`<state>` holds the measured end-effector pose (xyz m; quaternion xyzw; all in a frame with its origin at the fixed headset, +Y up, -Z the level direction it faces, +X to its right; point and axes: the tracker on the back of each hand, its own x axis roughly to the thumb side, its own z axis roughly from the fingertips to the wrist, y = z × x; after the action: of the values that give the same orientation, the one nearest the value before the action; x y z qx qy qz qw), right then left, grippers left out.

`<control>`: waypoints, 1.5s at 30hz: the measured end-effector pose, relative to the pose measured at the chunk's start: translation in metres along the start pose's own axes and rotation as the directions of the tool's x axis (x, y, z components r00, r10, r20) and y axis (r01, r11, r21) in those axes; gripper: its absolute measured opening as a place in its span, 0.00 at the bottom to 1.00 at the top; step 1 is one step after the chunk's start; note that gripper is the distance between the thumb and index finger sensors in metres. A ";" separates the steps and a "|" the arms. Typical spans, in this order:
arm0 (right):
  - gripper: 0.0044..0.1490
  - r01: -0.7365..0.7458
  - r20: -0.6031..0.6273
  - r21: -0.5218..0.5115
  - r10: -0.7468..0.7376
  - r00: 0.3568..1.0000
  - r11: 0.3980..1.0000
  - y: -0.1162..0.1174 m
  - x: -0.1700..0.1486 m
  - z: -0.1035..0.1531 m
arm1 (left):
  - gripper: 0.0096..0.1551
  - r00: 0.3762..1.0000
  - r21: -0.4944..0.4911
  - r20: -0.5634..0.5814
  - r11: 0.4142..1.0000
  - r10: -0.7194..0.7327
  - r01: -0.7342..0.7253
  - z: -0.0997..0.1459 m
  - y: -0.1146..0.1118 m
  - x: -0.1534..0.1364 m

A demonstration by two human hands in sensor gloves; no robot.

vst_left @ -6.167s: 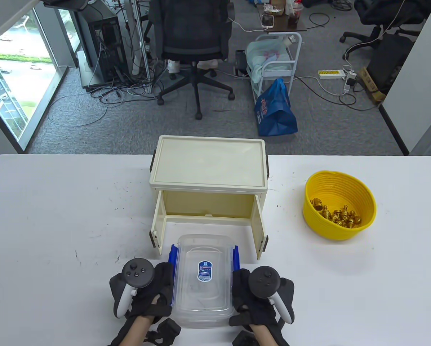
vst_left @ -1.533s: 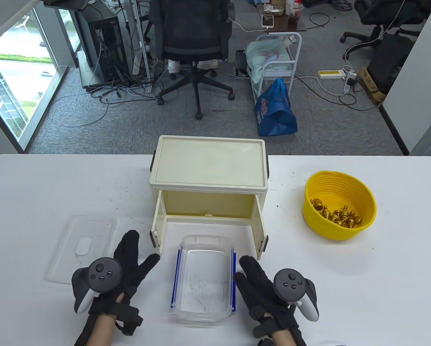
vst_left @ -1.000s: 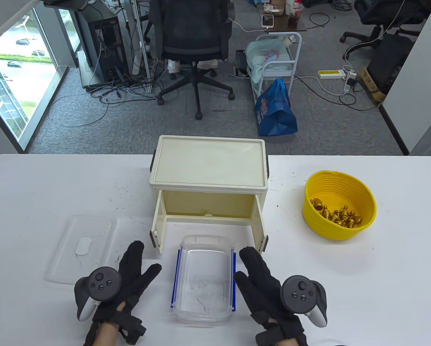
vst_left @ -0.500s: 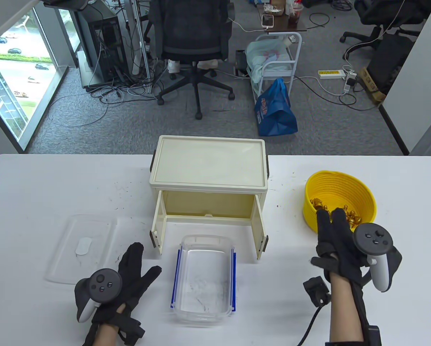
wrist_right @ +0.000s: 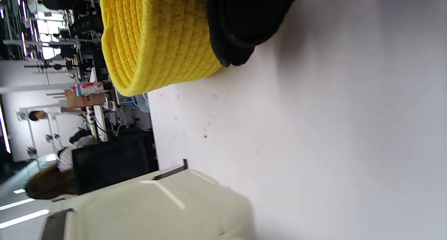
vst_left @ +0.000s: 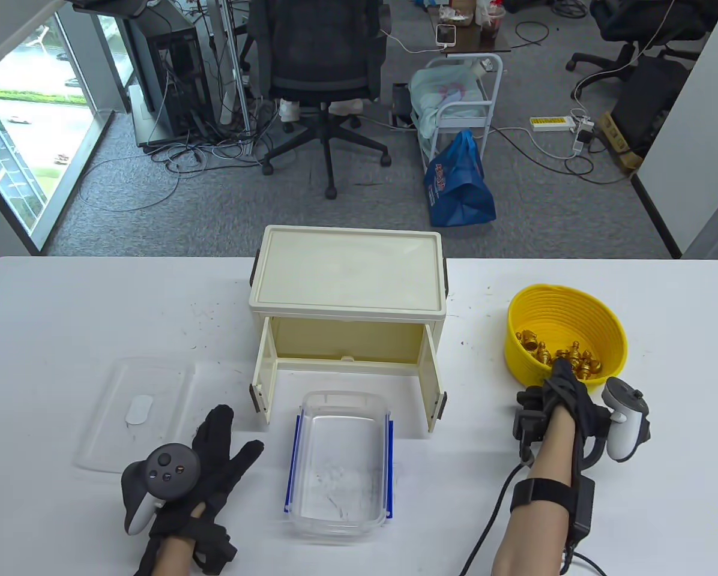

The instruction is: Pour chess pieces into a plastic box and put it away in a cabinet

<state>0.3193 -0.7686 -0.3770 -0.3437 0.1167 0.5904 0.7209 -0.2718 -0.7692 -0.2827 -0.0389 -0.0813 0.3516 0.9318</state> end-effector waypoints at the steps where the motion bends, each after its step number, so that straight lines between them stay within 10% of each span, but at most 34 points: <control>1: 0.52 0.033 0.000 -0.005 -0.033 0.999 0.999 0.000 0.000 0.000 | 0.60 1.000 0.000 0.000 1.000 -0.009 0.009 0.000 0.000 0.001; 15: 0.42 0.101 0.088 -0.046 -0.096 0.991 0.994 -0.003 0.001 0.011 | 0.59 0.999 0.003 0.016 0.999 -0.034 0.034 0.001 0.000 0.003; 29: 0.40 -0.193 0.376 -0.057 0.200 0.905 0.980 -0.003 0.088 0.128 | 0.58 1.000 -0.002 0.006 1.000 -0.025 0.025 0.001 0.001 0.002; 45: 0.38 -0.510 0.579 0.010 0.411 0.704 0.860 0.072 0.116 0.200 | 0.58 1.000 0.002 0.023 1.000 0.000 0.000 0.003 0.003 0.002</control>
<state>0.2368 -0.5474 -0.3225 -0.0533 0.0329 0.8136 0.5780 -0.2731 -0.7655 -0.2803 -0.0337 -0.0915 0.3521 0.9309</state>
